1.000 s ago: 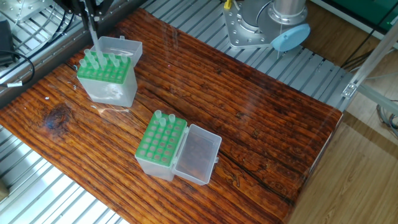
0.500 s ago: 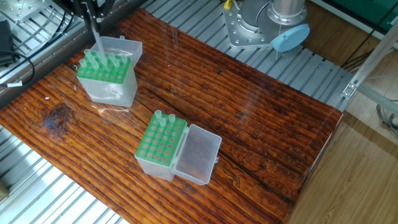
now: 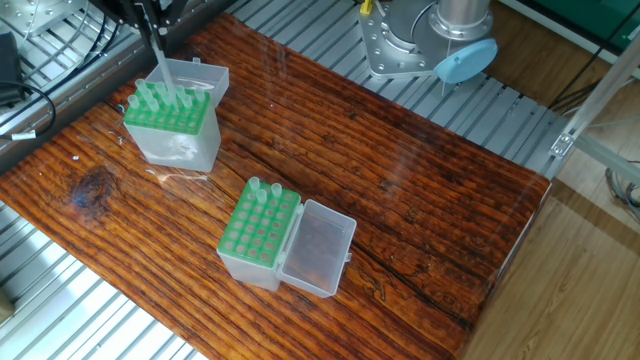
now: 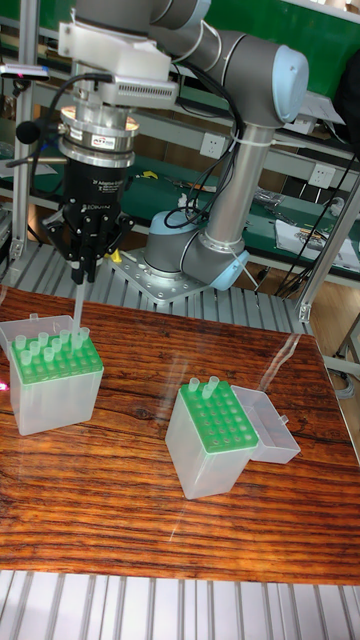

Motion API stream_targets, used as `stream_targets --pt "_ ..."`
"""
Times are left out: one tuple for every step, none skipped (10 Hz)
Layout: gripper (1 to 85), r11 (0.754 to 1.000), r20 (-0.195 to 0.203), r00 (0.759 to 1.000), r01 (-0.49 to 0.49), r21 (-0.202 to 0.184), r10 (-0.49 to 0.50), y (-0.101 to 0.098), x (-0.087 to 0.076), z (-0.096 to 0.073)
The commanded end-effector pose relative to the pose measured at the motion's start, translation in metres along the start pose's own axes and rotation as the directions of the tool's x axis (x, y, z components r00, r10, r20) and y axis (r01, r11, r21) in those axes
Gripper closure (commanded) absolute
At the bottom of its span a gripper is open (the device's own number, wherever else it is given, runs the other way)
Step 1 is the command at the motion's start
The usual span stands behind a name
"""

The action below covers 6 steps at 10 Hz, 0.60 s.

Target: Transfer all large pipette tips from one holder to another

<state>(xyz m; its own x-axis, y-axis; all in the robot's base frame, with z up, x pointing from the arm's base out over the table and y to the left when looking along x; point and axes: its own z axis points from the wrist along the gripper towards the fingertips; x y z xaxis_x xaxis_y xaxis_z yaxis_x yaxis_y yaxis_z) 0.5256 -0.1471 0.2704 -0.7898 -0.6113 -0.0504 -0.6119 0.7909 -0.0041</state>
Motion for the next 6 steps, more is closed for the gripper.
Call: stream_targets --pt "75.7 1.0 0.007 1.0 0.008 0.005 -0.008 -0.0019 -0.0002 -0.0017" --pt "75.7 1.0 0.007 1.0 0.008 0.007 -0.008 -0.0026 -0.0003 -0.0015" --pt "75.7 1.0 0.007 1.0 0.008 0.007 -0.008 -0.0034 -0.0006 0.0" --pt "75.7 1.0 0.01 1.0 0.009 0.004 -0.009 -0.0035 -0.0019 0.0024" --pt "75.7 1.0 0.014 1.0 0.01 0.004 -0.011 -0.004 -0.0037 0.0038" --pt "75.7 1.0 0.016 1.0 0.01 0.001 -0.01 -0.0025 -0.0056 0.0049"
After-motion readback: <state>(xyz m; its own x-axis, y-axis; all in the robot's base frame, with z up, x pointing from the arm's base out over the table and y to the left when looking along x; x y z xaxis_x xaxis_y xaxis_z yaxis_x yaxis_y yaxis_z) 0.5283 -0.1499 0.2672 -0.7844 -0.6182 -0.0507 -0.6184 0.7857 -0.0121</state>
